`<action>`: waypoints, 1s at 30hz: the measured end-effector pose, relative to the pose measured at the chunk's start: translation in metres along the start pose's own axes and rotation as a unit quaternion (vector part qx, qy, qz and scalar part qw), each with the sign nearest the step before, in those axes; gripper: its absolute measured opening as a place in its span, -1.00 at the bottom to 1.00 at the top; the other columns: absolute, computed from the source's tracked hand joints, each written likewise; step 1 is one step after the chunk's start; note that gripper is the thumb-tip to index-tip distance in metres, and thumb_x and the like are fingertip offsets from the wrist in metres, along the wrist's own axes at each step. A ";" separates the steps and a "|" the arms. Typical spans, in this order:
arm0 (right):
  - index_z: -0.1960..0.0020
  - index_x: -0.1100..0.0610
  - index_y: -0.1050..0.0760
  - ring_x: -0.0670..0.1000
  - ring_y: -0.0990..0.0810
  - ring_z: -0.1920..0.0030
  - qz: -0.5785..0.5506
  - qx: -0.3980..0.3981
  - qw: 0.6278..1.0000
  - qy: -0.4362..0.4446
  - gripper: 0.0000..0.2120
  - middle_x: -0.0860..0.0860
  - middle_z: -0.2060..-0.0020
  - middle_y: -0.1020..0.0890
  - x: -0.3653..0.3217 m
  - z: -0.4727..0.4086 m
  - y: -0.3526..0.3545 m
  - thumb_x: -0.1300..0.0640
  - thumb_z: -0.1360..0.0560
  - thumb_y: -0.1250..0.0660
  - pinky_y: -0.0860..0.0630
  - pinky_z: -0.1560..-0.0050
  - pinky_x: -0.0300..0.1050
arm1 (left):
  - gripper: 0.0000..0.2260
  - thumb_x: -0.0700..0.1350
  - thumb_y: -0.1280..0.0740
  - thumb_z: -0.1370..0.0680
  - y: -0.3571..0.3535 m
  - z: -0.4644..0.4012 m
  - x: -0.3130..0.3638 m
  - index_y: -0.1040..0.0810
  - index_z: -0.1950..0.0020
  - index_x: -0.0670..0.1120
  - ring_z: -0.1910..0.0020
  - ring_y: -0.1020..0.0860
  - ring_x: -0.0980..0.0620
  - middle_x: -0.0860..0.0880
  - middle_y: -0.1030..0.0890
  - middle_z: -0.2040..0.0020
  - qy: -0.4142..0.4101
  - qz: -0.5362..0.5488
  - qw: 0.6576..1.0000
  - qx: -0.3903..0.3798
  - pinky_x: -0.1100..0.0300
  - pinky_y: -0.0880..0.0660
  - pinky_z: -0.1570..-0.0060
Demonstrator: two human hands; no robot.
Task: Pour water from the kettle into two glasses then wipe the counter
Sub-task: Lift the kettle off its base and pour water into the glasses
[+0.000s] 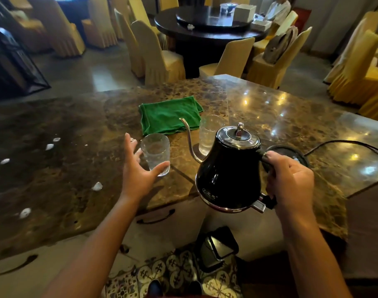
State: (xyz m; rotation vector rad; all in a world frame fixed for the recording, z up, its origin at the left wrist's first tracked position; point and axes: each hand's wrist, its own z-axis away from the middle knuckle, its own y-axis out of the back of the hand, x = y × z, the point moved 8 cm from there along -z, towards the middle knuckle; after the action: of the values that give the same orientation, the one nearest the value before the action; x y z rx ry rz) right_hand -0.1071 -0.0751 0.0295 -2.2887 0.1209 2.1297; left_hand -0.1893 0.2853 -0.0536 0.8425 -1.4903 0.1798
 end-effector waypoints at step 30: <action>0.30 0.37 -0.35 0.04 -0.26 0.44 0.088 -0.094 0.989 0.078 -0.40 0.13 0.46 -0.34 -0.048 0.001 -0.035 -0.16 -0.43 -0.45 -0.27 0.46 -0.19 | -0.18 0.23 -0.66 -0.21 -0.007 -0.027 -0.022 -0.40 -0.38 0.11 -0.24 -0.64 0.11 0.07 -0.61 -0.25 -0.018 0.051 0.994 -0.094 -0.10 -0.59 -0.29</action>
State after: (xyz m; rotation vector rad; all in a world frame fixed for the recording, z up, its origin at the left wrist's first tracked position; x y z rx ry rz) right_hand -0.1090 -0.0382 0.0760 -2.6442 0.1345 2.1219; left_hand -0.1662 0.3046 -0.0726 0.6227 -1.5580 0.0979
